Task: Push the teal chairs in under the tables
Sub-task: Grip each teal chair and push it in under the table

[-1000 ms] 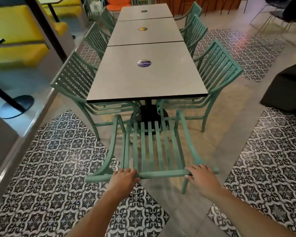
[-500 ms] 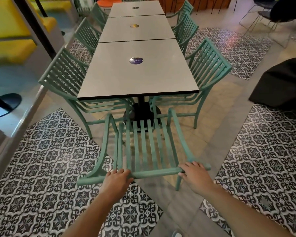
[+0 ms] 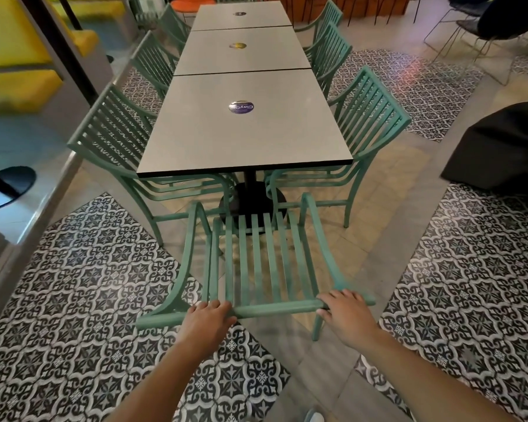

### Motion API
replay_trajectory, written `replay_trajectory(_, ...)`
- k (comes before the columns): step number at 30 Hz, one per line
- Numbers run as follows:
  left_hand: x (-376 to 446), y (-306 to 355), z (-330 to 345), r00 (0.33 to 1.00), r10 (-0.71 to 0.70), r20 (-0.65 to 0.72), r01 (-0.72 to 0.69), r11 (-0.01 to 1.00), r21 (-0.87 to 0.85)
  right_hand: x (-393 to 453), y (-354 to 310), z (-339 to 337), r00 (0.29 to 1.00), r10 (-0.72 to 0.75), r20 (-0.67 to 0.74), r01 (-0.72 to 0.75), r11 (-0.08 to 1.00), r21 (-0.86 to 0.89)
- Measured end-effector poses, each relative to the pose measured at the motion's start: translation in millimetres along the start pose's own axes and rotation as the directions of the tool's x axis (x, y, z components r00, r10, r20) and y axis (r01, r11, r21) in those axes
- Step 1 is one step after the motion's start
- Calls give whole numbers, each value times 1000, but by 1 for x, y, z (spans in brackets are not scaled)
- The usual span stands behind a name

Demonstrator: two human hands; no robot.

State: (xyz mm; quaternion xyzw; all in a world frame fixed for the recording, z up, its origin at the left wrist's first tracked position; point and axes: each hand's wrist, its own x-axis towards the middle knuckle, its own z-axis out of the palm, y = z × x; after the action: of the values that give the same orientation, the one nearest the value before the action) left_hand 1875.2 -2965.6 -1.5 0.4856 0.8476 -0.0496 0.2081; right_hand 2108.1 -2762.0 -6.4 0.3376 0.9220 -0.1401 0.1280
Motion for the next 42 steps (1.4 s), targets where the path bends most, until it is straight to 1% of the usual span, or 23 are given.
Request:
replay_trajectory(6,-3,2,-4,1000,-2,3,2,1000,-13,-2,0,2,1000,-1,-14,1,1000,16)
replay_trajectory(11,-1,2,-9,998,-13,62,15,1000,-23,-2,0,2,1000,11,3,-11,1000,20)
replay_trajectory(13,1,4,-14,998,-11,68,14,999,-41,-6,3,3,999,34,-34,-33,999,24)
replay_trajectory(17,9,20,-23,999,42,6,-41,997,-58,-23,13,14,984,114,-136,-111,993,35)
replay_trajectory(19,21,37,-30,996,86,-37,-89,994,-68,-32,18,14,972,182,-148,-171,982,85)
replay_trajectory(21,34,58,-36,989,135,-57,-137,990,-39,-41,28,11,956,230,-182,-207,969,136)
replay_trajectory(23,46,91,-42,981,181,-65,-183,982,-34,-49,52,3,947,248,-203,-211,960,186)
replay_trajectory(25,58,128,-51,967,243,-82,-244,970,-12,-52,84,-12,943,239,-232,-200,963,179)
replay_trajectory(26,64,148,-58,959,271,-82,-271,963,11,-51,102,-22,945,220,-240,-188,971,148)
replay_trajectory(27,71,167,-62,950,301,-84,-298,953,48,-49,120,-31,955,209,-212,-184,974,133)
replay_trajectory(28,86,194,-70,938,334,-88,-326,941,93,-46,147,-45,956,210,-207,-184,973,138)
replay_trajectory(29,95,206,-77,935,347,-79,-337,934,118,-40,158,-58,960,191,-206,-165,977,138)
replay_trajectory(30,108,228,-85,926,367,-87,-353,925,144,-34,179,-70,958,191,-214,-158,974,162)
replay_trajectory(31,122,257,-91,918,384,-100,-366,917,161,-31,206,-84,947,201,-252,-157,970,183)
replay_trajectory(33,148,309,-108,904,410,-121,-380,900,212,-22,246,-114,934,175,-313,-128,978,164)
replay_trajectory(36,181,392,-133,886,439,-149,-392,881,265,-21,311,-152,928,179,-328,-130,978,163)
replay_trajectory(37,184,405,-142,882,443,-162,-390,878,277,-19,320,-158,925,183,-334,-136,978,159)
replay_trajectory(39,206,445,-157,864,465,-193,-405,870,282,-13,360,-179,919,193,-343,-150,978,148)
replay_trajectory(42,244,487,-171,858,472,-204,-408,866,290,9,412,-198,917,195,-347,-147,976,160)
